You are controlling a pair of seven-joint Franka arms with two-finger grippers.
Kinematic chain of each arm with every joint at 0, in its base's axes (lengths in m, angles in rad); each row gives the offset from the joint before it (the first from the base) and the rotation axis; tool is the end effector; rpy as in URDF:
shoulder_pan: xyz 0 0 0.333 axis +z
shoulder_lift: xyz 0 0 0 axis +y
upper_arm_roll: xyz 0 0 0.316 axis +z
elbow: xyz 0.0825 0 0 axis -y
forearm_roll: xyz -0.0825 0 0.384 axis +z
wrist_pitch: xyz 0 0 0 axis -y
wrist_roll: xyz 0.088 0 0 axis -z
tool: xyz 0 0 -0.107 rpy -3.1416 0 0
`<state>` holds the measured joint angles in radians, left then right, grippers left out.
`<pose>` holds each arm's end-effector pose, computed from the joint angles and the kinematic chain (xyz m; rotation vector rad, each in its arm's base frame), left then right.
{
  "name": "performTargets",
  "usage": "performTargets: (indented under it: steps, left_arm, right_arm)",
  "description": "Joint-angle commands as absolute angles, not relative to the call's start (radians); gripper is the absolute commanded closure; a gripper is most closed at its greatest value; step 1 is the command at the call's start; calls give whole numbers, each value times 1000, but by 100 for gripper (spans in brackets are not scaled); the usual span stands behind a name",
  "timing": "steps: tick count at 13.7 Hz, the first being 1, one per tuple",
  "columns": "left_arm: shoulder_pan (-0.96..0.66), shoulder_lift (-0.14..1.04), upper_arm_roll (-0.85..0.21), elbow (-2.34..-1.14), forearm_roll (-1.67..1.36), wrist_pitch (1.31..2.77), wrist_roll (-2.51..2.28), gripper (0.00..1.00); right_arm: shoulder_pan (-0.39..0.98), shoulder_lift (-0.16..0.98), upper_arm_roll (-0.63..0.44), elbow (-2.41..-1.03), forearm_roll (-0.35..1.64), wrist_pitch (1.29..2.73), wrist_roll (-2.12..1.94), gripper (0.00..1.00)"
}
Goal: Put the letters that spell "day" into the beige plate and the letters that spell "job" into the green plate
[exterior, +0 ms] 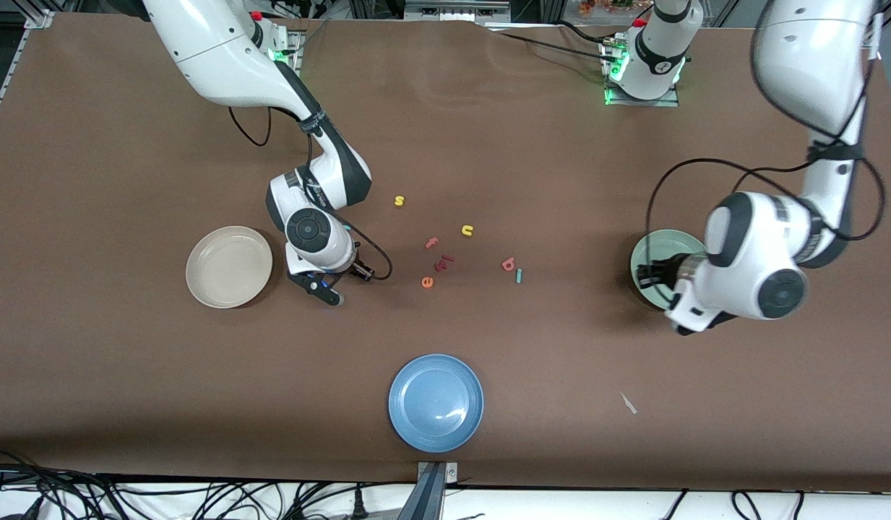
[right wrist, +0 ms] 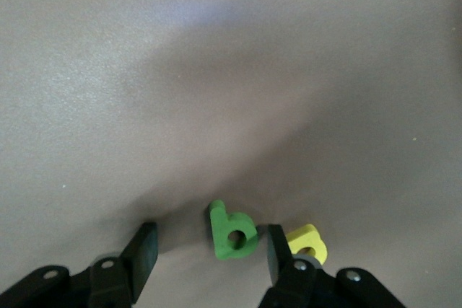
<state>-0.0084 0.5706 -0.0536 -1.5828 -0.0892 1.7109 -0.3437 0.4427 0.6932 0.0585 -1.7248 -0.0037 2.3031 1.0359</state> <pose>0.6387 -0.0442 0.2786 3.0002 0.4780 -0.7043 0.5774 0.3129 0.1745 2.9705 -0.8276 -0.1643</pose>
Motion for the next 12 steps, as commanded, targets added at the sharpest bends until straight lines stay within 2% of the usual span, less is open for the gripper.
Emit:
performTargets:
  steps: [1,3,4,6,7,8,10,12]
  left_arm:
    - [37,583,-61,-1673,-6,1723,-236,100]
    - [70,613,-61,-1709,2,1787,-195,96]
    - [77,623,-63,-1738,2,1833,-193,87]
    - [81,623,-63,-1766,2,1870,-193,54]
    - [81,617,-63,-1764,2,1868,-193,23]
    - [80,603,-63,-1758,2,1864,-195,0]
    - [68,554,-66,-1752,-14,1862,-221,0]
    - [66,534,-130,-1743,-38,1871,-320,2]
  right_arm:
    - [448,686,57,-1752,-18,2321,1055,30]
    - [448,683,57,-1758,-18,2322,1055,34]
    - [448,683,57,-1758,-18,2322,1055,37]
    - [448,681,57,-1758,-20,2321,1055,61]
    - [448,683,57,-1758,-20,2321,1055,68]
    - [448,683,57,-1758,-18,2321,1055,74]
    - [448,683,57,-1758,-20,2321,1055,87]
    - [448,675,55,-1755,-18,2316,1049,91]
